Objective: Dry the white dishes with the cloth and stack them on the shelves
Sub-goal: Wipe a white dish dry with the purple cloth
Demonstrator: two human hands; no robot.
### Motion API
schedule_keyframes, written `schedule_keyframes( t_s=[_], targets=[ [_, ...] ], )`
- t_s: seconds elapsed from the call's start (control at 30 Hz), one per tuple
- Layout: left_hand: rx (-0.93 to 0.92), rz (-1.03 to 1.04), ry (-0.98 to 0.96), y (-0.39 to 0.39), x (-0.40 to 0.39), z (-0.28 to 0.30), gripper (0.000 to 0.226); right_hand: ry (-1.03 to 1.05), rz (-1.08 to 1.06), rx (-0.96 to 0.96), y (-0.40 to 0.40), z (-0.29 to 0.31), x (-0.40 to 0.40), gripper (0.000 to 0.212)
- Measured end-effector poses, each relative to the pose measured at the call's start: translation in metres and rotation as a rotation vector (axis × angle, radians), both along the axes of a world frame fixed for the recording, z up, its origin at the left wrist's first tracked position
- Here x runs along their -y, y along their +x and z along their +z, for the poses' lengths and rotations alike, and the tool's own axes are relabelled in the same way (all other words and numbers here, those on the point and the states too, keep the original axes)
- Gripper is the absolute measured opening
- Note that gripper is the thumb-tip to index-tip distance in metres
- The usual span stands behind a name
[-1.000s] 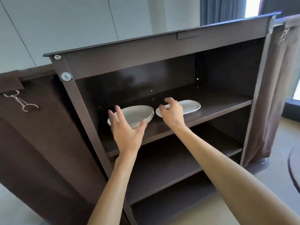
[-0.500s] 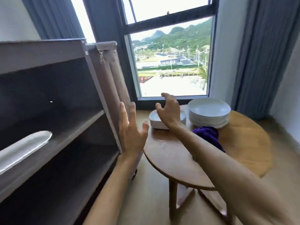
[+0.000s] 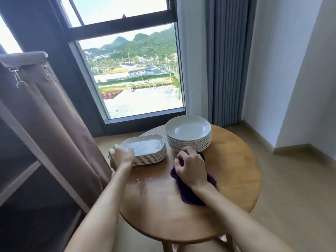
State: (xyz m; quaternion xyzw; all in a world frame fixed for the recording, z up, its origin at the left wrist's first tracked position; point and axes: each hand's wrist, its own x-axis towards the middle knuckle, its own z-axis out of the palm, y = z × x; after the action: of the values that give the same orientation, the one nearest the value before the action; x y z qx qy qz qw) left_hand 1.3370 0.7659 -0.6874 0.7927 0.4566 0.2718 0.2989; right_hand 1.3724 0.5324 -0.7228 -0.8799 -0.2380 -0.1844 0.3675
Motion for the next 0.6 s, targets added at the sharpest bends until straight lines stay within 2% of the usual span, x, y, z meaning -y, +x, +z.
schedule_keyframes(
  t_s=[0.13, 0.27, 0.43, 0.53, 0.6],
  targets=[
    [-0.019, 0.115, -0.156, -0.001, -0.039, -0.013, 0.044, -0.034, -0.04, -0.025, 0.006, -0.006, -0.005, 0.02],
    [0.04, 0.061, -0.211, -0.001, -0.051, -0.015, 0.016, -0.079, -0.056, -0.052, 0.01, -0.007, -0.009, 0.021],
    [0.059, 0.124, -0.188, -0.001, -0.048, 0.001, 0.032, -0.092, -0.059, -0.047, 0.01, -0.009, -0.007, 0.018],
    [0.212, 0.089, -0.407, -0.006, -0.055, 0.008, 0.015, -0.076, -0.051, -0.035, 0.009, -0.01, -0.007, 0.018],
    [0.368, 0.06, -0.59, -0.014, -0.054, 0.009, 0.018, -0.05, -0.041, -0.038, 0.01, -0.009, -0.006, 0.018]
  ],
)
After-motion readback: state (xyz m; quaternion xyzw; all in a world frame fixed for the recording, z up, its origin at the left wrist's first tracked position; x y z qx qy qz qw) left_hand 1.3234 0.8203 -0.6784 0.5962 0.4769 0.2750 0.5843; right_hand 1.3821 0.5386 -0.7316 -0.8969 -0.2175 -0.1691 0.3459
